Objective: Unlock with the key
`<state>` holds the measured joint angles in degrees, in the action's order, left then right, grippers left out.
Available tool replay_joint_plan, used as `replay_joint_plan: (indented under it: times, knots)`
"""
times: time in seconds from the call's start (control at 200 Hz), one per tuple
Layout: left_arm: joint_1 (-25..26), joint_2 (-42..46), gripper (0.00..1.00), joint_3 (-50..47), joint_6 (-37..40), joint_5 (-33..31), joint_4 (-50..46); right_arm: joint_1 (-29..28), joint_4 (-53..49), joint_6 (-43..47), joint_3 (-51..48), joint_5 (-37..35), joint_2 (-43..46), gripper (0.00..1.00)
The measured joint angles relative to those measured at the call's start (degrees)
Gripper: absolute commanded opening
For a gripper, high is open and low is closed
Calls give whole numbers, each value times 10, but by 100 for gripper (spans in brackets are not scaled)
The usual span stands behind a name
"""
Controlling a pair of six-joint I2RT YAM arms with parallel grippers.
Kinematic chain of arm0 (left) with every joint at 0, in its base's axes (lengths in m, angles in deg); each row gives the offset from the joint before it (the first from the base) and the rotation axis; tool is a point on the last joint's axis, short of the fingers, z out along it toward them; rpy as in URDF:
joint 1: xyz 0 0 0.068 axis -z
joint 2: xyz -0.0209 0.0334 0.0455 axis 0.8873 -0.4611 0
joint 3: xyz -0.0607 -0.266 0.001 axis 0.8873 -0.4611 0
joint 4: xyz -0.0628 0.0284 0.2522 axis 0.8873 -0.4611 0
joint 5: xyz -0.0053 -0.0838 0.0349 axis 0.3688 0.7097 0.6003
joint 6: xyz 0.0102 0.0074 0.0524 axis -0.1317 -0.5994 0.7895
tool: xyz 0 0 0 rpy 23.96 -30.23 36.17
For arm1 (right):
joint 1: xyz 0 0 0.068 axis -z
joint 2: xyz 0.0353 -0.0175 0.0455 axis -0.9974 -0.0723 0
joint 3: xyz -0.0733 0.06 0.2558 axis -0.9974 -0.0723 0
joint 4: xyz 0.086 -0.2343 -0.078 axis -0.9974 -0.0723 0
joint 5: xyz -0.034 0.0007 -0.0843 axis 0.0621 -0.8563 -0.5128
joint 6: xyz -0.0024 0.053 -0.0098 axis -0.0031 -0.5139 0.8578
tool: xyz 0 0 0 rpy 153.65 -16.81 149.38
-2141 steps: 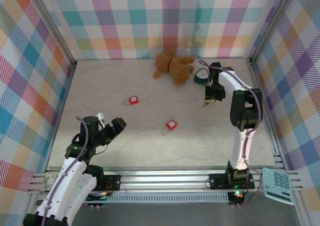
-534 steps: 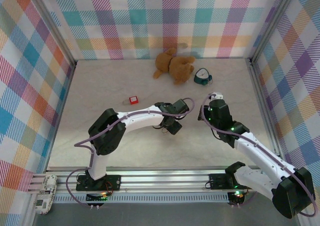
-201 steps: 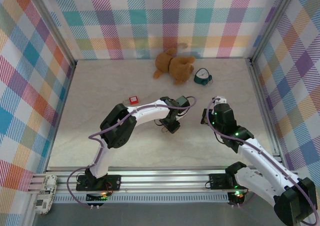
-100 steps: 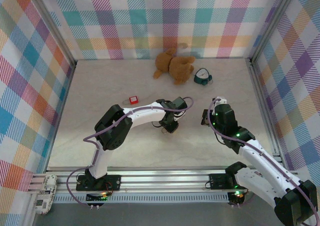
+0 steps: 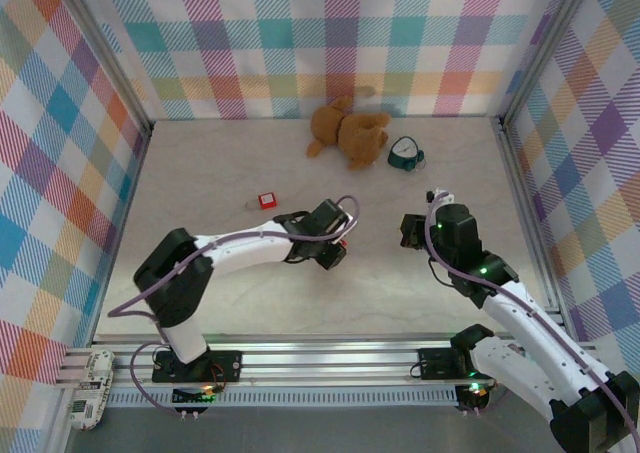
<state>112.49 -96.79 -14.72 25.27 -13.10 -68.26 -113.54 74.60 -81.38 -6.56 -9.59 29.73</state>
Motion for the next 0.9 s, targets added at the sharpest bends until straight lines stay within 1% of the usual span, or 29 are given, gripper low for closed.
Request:
replay_joint_plan:
  times: [0.085,0.165,0.32,0.395,0.485,0.625,0.75,0.895]
  knots:
    - [6,48,34,-61,0,-5,75,0,4,-15,1,16,2,0]
    - [14,90,34,-123,3,-23,149,0,7,-31,1,29,0,0]
    - [54,144,36,-228,30,-71,293,-10,25,-70,1,43,-9,0]
    - [71,159,36,-268,47,-95,357,-34,38,-87,1,39,-21,0]
    - [86,169,36,-306,68,-131,426,-81,56,-96,3,29,-47,0]
    - [110,183,36,-345,90,-172,500,-136,81,-105,5,17,-82,0]
    - [119,208,36,-370,95,-191,541,-151,104,-110,5,17,-96,1]
    - [121,227,36,-382,102,-203,561,-158,124,-110,7,20,-109,1]
